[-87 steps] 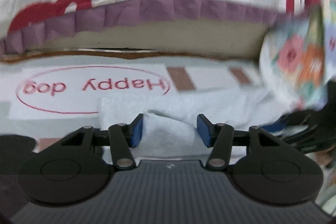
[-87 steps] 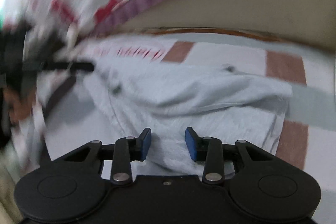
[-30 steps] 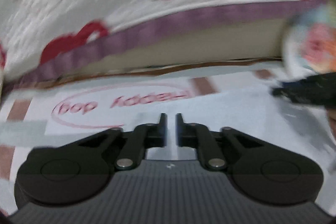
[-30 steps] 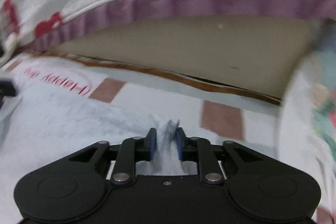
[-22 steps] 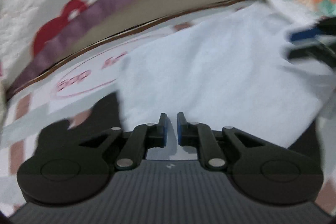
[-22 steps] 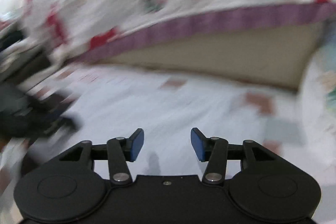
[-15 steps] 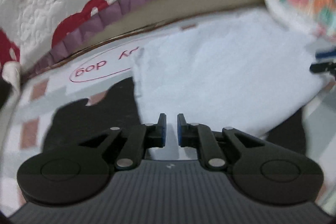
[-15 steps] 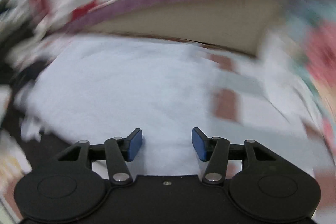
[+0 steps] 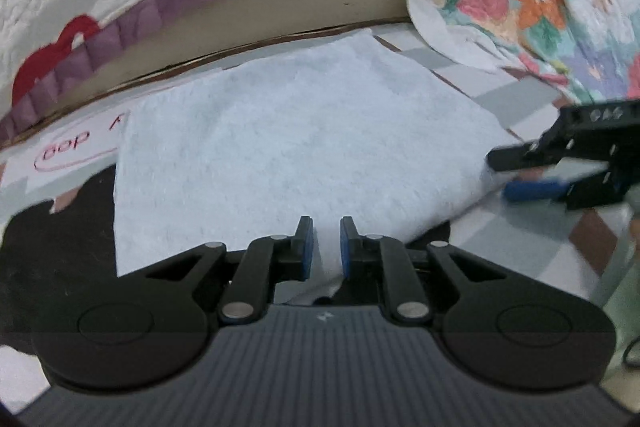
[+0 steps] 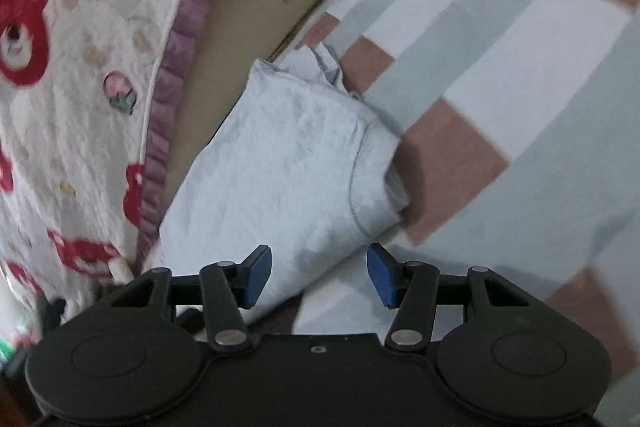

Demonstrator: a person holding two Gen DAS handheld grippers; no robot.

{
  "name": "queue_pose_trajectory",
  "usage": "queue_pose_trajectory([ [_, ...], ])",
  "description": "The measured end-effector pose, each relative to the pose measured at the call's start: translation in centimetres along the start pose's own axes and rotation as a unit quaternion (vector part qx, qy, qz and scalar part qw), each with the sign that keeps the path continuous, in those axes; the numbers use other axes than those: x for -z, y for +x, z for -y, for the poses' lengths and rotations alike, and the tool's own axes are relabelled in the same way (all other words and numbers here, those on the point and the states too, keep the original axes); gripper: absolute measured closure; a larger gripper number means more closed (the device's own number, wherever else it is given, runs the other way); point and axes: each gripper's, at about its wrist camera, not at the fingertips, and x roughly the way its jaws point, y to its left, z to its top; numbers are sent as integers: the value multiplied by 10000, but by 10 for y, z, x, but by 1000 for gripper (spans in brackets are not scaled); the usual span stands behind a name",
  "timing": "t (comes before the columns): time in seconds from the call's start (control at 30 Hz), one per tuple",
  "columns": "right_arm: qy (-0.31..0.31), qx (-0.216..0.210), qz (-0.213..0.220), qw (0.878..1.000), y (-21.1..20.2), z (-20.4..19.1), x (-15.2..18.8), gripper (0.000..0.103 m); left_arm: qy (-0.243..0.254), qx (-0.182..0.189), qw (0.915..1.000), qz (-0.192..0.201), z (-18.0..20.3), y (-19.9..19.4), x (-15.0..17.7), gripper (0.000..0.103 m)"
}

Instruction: Fold clothes

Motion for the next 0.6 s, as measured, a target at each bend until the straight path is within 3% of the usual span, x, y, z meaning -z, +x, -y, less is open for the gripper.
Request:
queue_pose_trajectory([
  [0.03,303,-131,-84,9994,8,2,0,44,-142,42,9999,30,-4,1,0,89],
  [0.07,605,-263,-168,9977,17,4,-1,44,-286,75,9996,49,-7,1,1,80],
  [0.1,910,-391,-248,9948,25,6,-1,44,-392,90,9992,80,-9,1,3,59],
  [0.13,1265,-465,-244,9906,30,8,-1,44,-478,104,9987,127,-11,0,5,54],
  [0.23,1547,-532,23,9865,35,10,2,44,-620,141,9979,91,-16,5,10,54],
  [0.4,617,-347,653,9954,44,-5,-1,44,-830,65,9964,-129,-21,16,14,54],
  [0.53,-111,-364,970,9946,57,-12,-3,43,-1199,213,9925,-118,-31,18,16,54],
  [0.6,-224,-245,1051,9939,60,-15,-5,53,-1317,302,9907,-154,-35,19,14,54],
])
